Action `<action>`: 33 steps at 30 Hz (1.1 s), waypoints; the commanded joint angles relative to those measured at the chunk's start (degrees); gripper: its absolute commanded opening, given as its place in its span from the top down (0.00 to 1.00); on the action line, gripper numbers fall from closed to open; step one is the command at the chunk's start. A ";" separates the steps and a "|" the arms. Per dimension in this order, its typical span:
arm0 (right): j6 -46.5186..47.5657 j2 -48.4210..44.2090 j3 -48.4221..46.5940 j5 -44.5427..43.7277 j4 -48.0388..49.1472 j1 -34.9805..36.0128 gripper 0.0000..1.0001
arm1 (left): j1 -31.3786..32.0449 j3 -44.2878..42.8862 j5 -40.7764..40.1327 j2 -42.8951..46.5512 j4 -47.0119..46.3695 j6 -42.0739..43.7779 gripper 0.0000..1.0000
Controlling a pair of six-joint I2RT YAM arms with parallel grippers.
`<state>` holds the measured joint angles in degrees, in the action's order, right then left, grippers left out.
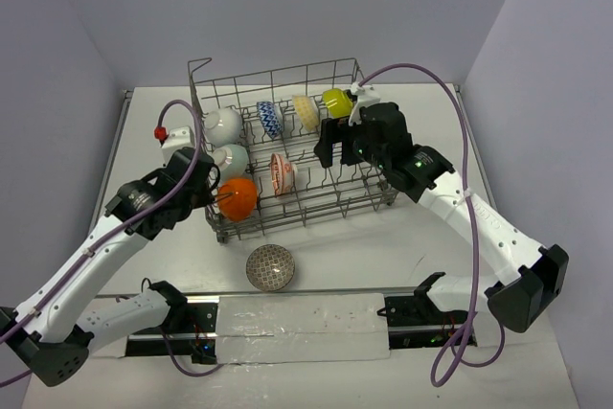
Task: Load the bowls into the dish rack
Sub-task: Move the bowl to the dish rack, then move the dish rack to the center of the board.
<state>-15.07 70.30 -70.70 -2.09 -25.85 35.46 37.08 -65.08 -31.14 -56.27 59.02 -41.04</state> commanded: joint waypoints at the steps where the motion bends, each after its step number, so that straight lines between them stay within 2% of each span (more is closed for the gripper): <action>1: 0.74 -1.83 -0.06 -0.37 1.50 -0.31 0.00 | 0.18 -0.40 -2.87 -0.77 11.72 -1.24 0.68; 6: 0.74 -2.54 0.29 -0.29 1.50 -0.31 0.00 | 0.19 -0.75 -3.93 -1.65 13.04 -2.64 0.66; 17: 0.66 -3.33 0.38 -0.28 0.89 -0.31 0.00 | 0.19 -3.56 -10.69 -9.38 19.28 -9.84 0.67; 33: -0.13 -5.09 0.38 1.12 0.71 -0.31 0.00 | -0.08 -9.54 -13.25 -17.82 19.73 -10.64 0.67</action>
<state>-15.14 67.53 -70.67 -1.37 -26.04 35.46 37.56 -73.69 -42.37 -74.00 70.02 -52.23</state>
